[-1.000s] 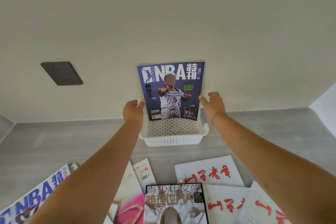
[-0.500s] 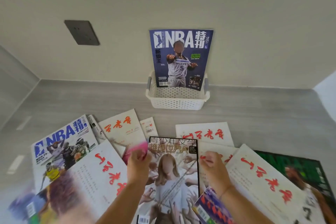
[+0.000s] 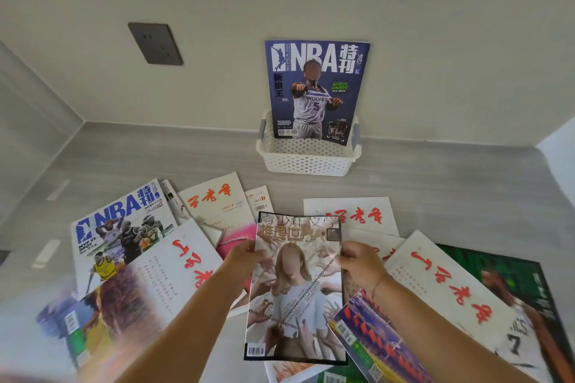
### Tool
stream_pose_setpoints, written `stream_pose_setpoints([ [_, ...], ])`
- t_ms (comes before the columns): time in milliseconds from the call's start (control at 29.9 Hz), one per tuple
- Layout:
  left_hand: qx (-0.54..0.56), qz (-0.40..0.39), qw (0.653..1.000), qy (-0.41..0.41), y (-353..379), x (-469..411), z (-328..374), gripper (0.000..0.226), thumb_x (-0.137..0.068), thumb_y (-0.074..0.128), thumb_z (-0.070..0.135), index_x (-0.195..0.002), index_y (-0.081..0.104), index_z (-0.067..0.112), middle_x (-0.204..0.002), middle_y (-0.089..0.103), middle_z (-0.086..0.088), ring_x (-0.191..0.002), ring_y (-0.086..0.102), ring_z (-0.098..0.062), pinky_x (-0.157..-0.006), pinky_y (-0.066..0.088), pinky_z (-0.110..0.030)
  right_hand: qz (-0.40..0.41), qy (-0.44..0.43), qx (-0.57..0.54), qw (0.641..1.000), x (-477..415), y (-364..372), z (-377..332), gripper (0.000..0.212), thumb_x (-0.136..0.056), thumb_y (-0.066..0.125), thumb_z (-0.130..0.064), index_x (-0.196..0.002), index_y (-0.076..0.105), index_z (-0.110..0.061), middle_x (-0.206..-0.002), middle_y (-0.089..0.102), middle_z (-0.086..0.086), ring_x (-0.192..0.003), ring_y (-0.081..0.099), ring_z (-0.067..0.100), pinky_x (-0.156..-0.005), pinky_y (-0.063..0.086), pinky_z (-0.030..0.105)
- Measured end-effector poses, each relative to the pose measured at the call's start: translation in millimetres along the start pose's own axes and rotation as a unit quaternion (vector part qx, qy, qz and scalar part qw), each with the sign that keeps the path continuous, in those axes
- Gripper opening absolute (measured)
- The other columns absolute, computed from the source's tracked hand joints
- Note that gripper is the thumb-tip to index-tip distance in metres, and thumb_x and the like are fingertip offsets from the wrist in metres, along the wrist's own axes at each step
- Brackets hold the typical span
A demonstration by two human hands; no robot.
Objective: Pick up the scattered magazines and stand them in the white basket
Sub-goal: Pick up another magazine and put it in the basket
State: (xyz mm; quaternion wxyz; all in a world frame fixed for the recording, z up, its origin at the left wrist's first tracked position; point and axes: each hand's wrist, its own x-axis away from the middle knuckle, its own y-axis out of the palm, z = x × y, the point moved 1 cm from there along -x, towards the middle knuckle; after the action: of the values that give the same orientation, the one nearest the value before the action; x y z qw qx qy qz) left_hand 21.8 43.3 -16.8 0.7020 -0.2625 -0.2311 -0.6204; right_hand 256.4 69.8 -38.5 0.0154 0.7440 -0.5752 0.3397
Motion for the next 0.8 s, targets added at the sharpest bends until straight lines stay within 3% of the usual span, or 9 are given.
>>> stream_pose_setpoints([
  [67, 0.041, 0.001, 0.999, 0.027, 1, 0, 6, 0.004, -0.089, 0.053, -0.001, -0.088, 0.056, 0.001, -0.066, 0.054, -0.013, -0.056, 0.053, -0.019, -0.06, 0.047, -0.027, 0.022, -0.037, -0.064, 0.997, 1, -4, -9, 0.02, -0.086, 0.058, -0.003, -0.079, 0.07, -0.017, -0.085, 0.075, 0.011, -0.076, 0.072, 0.027, -0.072, 0.055, 0.03],
  [134, 0.046, 0.005, 0.998, 0.046, 0, -3, 10, 0.007, -0.089, 0.056, 0.004, -0.084, 0.06, 0.005, -0.07, 0.056, -0.012, -0.067, 0.056, -0.023, -0.072, 0.049, -0.033, 0.031, -0.063, -0.127, 0.989, -1, -10, -21, 0.026, -0.085, 0.057, -0.004, -0.076, 0.073, -0.022, -0.083, 0.077, 0.007, -0.076, 0.074, 0.022, -0.075, 0.056, 0.032],
  [267, 0.014, 0.015, 0.994, 0.107, -2, -12, 22, 0.023, -0.084, 0.059, 0.002, -0.07, 0.067, 0.018, -0.082, 0.067, -0.006, -0.091, 0.064, -0.028, -0.09, 0.051, -0.04, 0.054, -0.08, -0.195, 0.976, -15, -29, -49, 0.013, -0.088, 0.059, -0.011, -0.095, 0.07, -0.014, -0.09, 0.075, 0.013, -0.092, 0.07, 0.032, -0.084, 0.054, 0.053],
  [334, 0.05, 0.035, 0.99, 0.131, -5, -18, 33, 0.027, -0.084, 0.059, 0.002, -0.072, 0.07, 0.023, -0.085, 0.071, 0.0, -0.093, 0.066, -0.024, -0.086, 0.051, -0.036, 0.038, -0.084, -0.171, 0.981, -21, -35, -60, 0.011, -0.088, 0.06, -0.015, -0.094, 0.069, -0.016, -0.09, 0.076, 0.008, -0.091, 0.07, 0.023, -0.083, 0.057, 0.044],
  [434, 0.084, 0.0, 0.983, 0.166, -6, -28, 59, 0.023, -0.089, 0.057, 0.008, -0.079, 0.069, 0.025, -0.094, 0.071, -0.002, -0.094, 0.067, -0.023, -0.083, 0.052, -0.034, 0.001, -0.096, -0.117, 0.988, -28, -39, -72, 0.013, -0.09, 0.058, -0.013, -0.091, 0.068, -0.02, -0.091, 0.076, 0.0, -0.081, 0.069, 0.006, -0.072, 0.058, 0.027],
  [568, 0.031, -0.043, 0.976, 0.213, -12, -44, 116, 0.021, -0.091, 0.056, 0.009, -0.09, 0.07, 0.025, -0.094, 0.071, -0.002, -0.088, 0.068, -0.013, -0.075, 0.053, -0.021, 0.071, -0.175, -0.147, 0.971, -48, -63, -104, 0.016, -0.089, 0.056, -0.007, -0.098, 0.07, -0.01, -0.072, 0.073, -0.016, -0.065, 0.064, -0.007, -0.059, 0.047, 0.006],
  [668, -0.036, 0.007, 0.971, 0.235, -17, -62, 162, 0.015, -0.088, 0.059, 0.004, -0.1, 0.069, 0.005, -0.087, 0.067, -0.009, -0.08, 0.063, -0.017, -0.079, 0.055, -0.03, 0.105, -0.218, -0.161, 0.957, -68, -84, -144, 0.017, -0.09, 0.055, -0.007, -0.097, 0.07, -0.009, -0.062, 0.069, -0.022, -0.057, 0.06, -0.009, -0.054, 0.041, 0.002],
  [735, -0.049, 0.048, 0.965, 0.254, -20, -78, 194, 0.008, -0.084, 0.063, 0.002, -0.088, 0.07, 0.002, -0.08, 0.064, -0.01, -0.074, 0.06, -0.018, -0.076, 0.056, -0.03, 0.112, -0.235, -0.161, 0.952, -84, -92, -169, 0.019, -0.09, 0.056, -0.009, -0.09, 0.07, -0.021, -0.072, 0.073, -0.021, -0.067, 0.065, -0.009, -0.057, 0.045, 0.004],
  [802, -0.058, 0.08, 0.958, 0.27, -20, -95, 223, 0.004, -0.081, 0.066, 0.002, -0.081, 0.07, 0.004, -0.08, 0.061, -0.012, -0.076, 0.057, -0.021, -0.085, 0.054, -0.042, 0.138, -0.244, -0.146, 0.949, -104, -99, -189, 0.022, -0.088, 0.058, -0.01, -0.081, 0.07, -0.028, -0.072, 0.073, -0.021, -0.069, 0.065, -0.009, -0.058, 0.046, 0.007],
])
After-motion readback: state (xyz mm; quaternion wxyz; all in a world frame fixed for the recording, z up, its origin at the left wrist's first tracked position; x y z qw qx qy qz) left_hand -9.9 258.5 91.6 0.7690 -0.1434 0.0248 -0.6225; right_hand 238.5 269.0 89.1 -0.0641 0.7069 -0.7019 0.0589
